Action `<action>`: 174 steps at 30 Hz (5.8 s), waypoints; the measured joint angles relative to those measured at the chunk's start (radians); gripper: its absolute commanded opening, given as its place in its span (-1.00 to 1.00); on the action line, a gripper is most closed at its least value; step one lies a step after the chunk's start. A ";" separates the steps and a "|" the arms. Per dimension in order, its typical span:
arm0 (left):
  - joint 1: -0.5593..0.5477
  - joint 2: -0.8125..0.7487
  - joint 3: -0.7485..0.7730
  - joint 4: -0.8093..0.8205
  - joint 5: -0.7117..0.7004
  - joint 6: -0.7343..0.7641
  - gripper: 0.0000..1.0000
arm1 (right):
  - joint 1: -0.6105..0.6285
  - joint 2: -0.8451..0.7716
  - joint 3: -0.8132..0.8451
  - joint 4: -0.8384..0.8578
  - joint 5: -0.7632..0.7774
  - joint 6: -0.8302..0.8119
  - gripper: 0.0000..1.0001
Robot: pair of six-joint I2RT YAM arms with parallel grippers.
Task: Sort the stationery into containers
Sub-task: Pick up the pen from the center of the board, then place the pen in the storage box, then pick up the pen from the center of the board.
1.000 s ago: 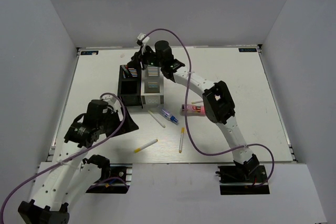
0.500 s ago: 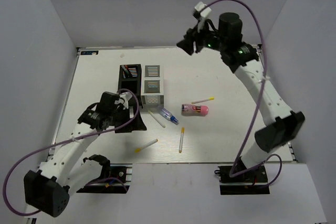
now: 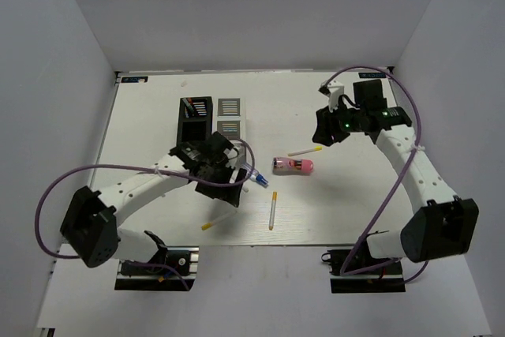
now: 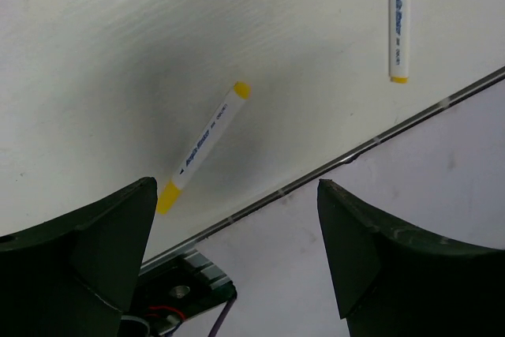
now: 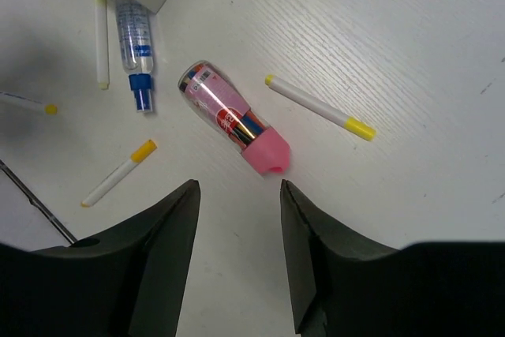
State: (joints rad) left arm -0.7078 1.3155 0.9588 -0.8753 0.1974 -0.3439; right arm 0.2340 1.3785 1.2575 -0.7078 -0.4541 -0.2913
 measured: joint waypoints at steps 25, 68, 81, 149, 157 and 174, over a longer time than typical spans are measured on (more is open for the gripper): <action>-0.276 0.363 0.083 -0.051 -0.299 -0.051 0.27 | -0.133 -0.081 -0.070 -0.021 -0.154 -0.004 0.02; -0.283 0.193 0.359 0.069 -0.257 -0.032 -1.00 | -0.175 -0.195 -0.194 -0.022 -0.219 0.000 -0.63; -0.198 0.206 0.473 0.315 -0.587 -0.020 -1.00 | -0.175 -0.240 -0.259 -0.010 -0.234 -0.011 -0.97; 0.125 -0.378 0.121 0.134 -0.333 -0.138 0.98 | -0.154 0.393 0.130 -0.190 -0.238 -1.242 0.03; 0.125 -0.465 -0.058 0.076 -0.267 -0.241 0.98 | -0.058 0.433 0.125 -0.223 -0.151 -1.350 0.03; 0.125 -0.518 -0.102 0.027 -0.256 -0.304 0.98 | 0.050 0.573 0.164 -0.141 -0.013 -1.265 0.03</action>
State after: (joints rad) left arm -0.5827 0.7971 0.8570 -0.8486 -0.0582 -0.6483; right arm 0.2836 1.9511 1.4216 -0.8490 -0.4671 -1.5558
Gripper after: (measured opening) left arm 0.992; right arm 0.513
